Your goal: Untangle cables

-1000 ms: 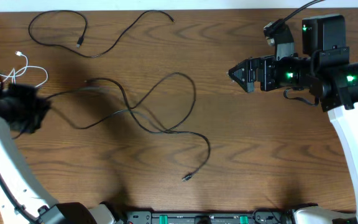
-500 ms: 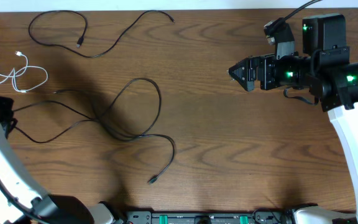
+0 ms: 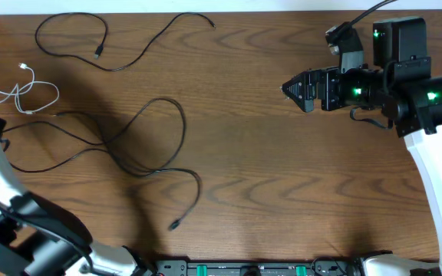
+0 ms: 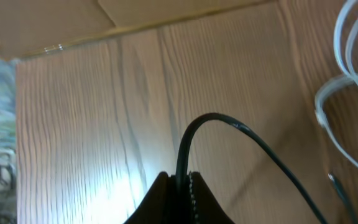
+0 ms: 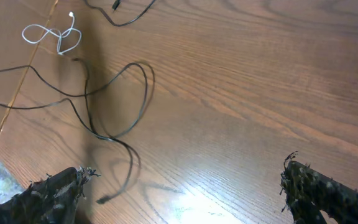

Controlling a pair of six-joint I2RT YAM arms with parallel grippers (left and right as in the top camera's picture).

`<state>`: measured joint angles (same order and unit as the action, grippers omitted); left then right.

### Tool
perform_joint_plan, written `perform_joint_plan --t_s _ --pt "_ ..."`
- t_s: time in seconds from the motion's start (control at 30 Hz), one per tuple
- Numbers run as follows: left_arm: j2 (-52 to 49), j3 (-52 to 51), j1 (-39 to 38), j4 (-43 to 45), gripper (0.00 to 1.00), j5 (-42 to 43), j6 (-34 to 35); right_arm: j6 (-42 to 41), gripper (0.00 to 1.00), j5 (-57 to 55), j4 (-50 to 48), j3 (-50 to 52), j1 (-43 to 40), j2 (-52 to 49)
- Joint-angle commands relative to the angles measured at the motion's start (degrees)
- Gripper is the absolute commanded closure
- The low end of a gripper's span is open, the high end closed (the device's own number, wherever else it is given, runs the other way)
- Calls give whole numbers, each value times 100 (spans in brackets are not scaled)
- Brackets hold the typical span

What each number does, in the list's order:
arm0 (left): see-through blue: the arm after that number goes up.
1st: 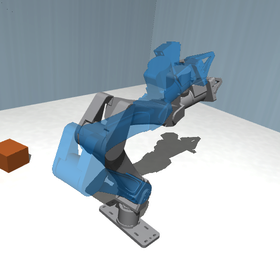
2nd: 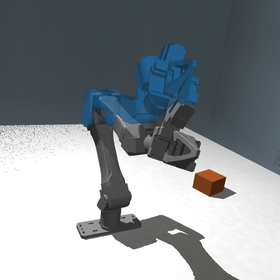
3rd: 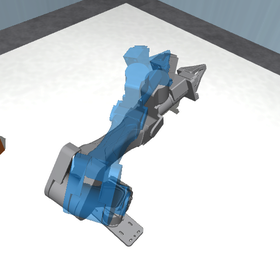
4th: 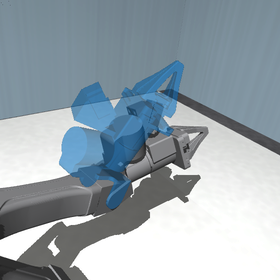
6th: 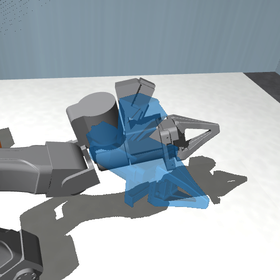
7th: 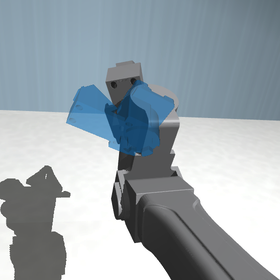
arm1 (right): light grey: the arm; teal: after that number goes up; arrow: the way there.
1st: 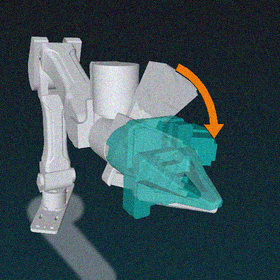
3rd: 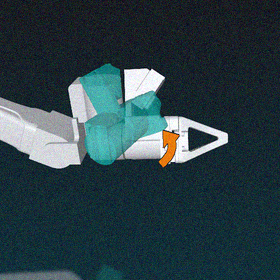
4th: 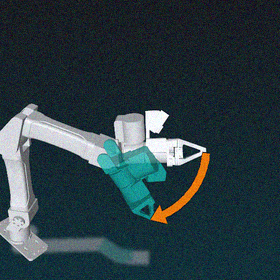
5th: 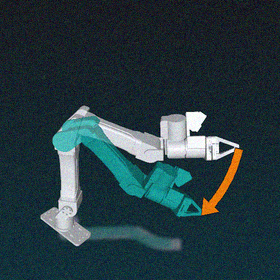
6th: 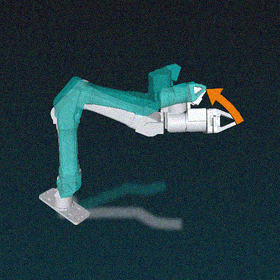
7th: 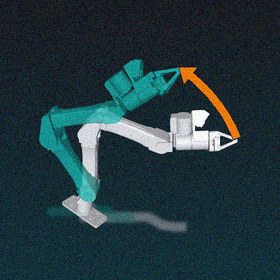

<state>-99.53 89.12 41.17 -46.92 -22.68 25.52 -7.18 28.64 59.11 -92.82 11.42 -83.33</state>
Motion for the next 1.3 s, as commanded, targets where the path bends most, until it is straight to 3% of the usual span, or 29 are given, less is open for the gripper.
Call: perform_joint_plan --t_s 0.0,0.3,0.37,0.4,0.5,0.6,0.73,0.87,1.0,1.03,1.27 --pt "-435 35 164 302 92 -562 -361 57 1 -59 11 -11 -17 -70" --pt "-1241 35 774 1445 92 -1126 -1314 33 1 -155 68 -11 -9 -284" --pt "-1296 35 911 1650 83 -1123 -1397 -22 1 -155 72 -11 -9 -367" --pt "-1300 35 968 1749 67 -1126 -1397 -83 1 -153 70 -11 -9 -404" --pt "-1270 52 1086 2017 35 -1121 -1399 -267 1 -153 55 -11 -9 -544" --pt "-1176 105 1093 2048 22 -1095 -1434 -264 1 -153 50 -11 -9 -667" --pt "-935 109 1034 1947 19 -162 -1434 -264 1 -151 70 -11 -9 -776" --pt "-675 107 911 1895 20 1508 -1432 -264 1 -151 59 -11 -9 -778" --pt "-463 107 612 1869 20 2660 -1429 -262 1 -153 55 -11 -9 -778" --pt "-450 107 509 1825 5 2802 -1425 -262 1 -151 55 -11 -7 -778" --pt "-623 68 -321 1141 4 2957 -1036 -262 1 -151 55 -11 4 -778"
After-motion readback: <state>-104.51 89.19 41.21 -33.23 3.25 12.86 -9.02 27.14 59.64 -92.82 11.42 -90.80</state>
